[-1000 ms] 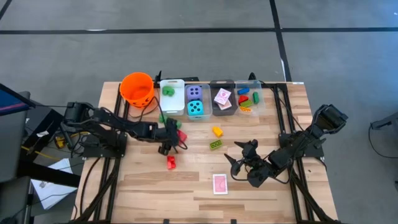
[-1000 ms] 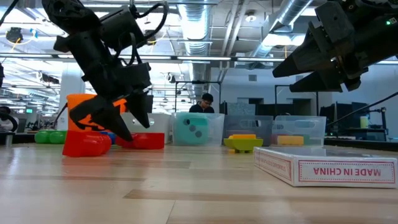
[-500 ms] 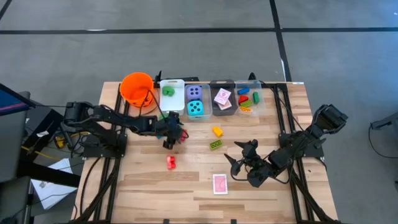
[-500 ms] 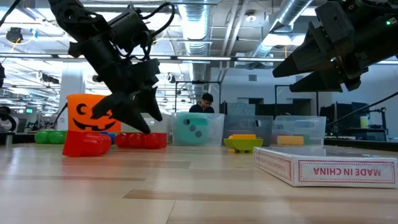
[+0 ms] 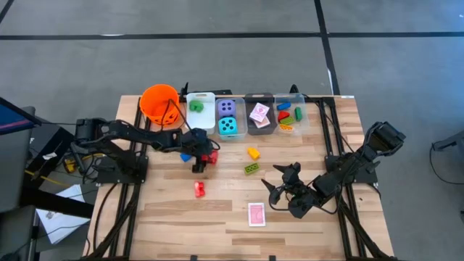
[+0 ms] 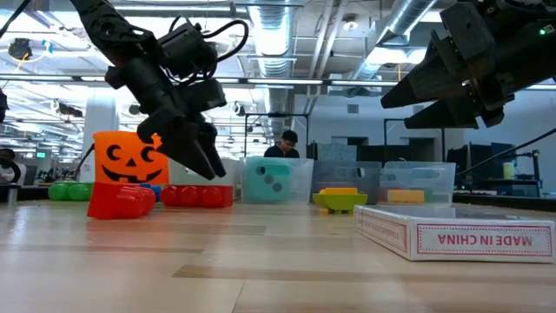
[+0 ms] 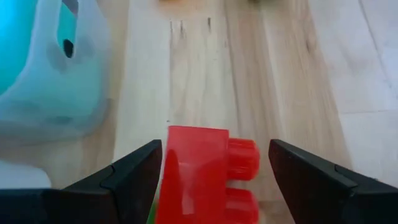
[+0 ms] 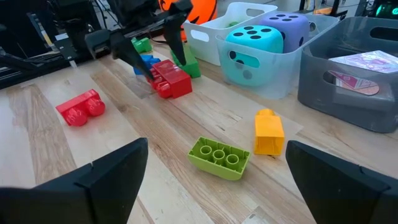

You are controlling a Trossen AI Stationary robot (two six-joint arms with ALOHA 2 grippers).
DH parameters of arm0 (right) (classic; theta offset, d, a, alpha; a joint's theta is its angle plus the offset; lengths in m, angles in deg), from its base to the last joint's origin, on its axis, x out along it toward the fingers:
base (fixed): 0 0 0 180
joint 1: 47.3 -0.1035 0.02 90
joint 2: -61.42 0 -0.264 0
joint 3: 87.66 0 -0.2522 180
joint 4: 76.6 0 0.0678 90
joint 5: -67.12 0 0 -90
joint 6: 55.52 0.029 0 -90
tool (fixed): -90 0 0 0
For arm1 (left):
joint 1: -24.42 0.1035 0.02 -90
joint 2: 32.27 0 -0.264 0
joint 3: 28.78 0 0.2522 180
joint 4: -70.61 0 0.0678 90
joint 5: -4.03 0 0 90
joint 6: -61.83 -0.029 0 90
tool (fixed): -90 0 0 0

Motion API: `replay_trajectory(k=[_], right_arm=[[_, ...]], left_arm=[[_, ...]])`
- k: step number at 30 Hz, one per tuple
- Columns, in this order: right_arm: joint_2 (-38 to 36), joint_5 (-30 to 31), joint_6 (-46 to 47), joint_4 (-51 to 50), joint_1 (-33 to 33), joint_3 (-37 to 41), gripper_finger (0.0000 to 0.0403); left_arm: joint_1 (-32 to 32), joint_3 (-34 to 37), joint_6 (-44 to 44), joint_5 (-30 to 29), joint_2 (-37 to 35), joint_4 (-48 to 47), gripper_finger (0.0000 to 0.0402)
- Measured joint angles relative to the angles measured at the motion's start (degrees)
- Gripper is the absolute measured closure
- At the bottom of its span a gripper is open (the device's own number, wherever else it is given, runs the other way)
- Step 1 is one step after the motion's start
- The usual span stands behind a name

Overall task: Pick & Place Toys
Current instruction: Put the big red game piece into the white bin

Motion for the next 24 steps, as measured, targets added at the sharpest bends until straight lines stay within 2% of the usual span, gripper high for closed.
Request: replay_trajectory(k=[8,15,24], right_arm=[[0.00,-0.02,0.00,0.00,0.00,0.00,0.0029],[0.00,-0.04,0.02,0.07,0.00,0.00,0.0029],[0.00,-0.07,0.02,0.81,0.00,0.02,0.0029]], left_arm=[[0.00,-0.02,0.24,0.03,0.00,-1.82,0.0115],[0.15,-0.02,5.17,-0.21,0.02,-1.86,0.0115],[0.15,-0.42,6.98,-0.87,3.61,-0.42,0.0115]])
